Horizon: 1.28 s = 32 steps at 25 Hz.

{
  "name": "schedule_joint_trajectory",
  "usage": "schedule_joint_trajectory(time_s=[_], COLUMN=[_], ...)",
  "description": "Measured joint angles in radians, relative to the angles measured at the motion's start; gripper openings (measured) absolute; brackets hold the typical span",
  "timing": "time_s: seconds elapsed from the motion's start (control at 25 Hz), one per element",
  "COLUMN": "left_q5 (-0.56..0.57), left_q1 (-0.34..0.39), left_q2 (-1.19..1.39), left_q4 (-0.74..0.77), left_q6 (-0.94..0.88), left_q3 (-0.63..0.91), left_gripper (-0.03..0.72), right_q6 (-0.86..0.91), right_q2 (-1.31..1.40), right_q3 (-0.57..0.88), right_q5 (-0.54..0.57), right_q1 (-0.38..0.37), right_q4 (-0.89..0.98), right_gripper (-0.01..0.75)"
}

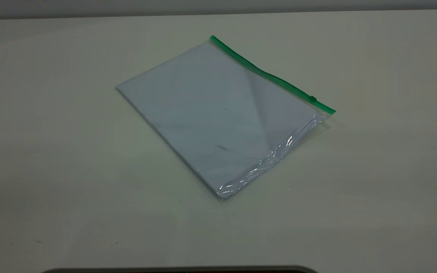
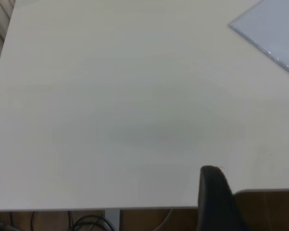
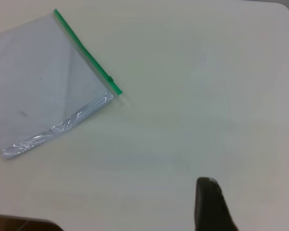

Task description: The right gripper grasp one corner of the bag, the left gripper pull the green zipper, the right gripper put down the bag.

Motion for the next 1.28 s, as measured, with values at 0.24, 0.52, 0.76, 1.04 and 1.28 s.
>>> schedule_joint_trajectory(time_s=[0.24, 0.52, 0.76, 1.04, 1.28], left_q5=[0.0, -0.002, -0.005, -0.177, -0.384], left_q1=[0.0, 0.0, 0.0, 0.0, 0.0], left_q2=[0.0, 0.0, 0.0, 0.031, 0.337], left_q4=[0.0, 0.0, -0.001, -0.007, -0.034], left_q6=[0.0, 0.0, 0.0, 0.003, 0.042], left_q3=[0.0, 0.0, 0.0, 0.0, -0.002], left_gripper=[0.454, 0.454, 0.454, 0.454, 0.454], right_q6=[0.0, 0.0, 0.0, 0.007, -0.008], right_q2=[0.0, 0.0, 0.0, 0.024, 0.272], right_q3=[0.0, 0.0, 0.0, -0.003, -0.004], right_q5=[0.0, 0.0, -0.006, -0.043, -0.215], right_q1=[0.0, 0.0, 0.0, 0.0, 0.0], right_q4=[0.0, 0.011, 0.061, 0.108, 0.122], right_gripper=[0.452, 0.452, 0.452, 0.438, 0.459])
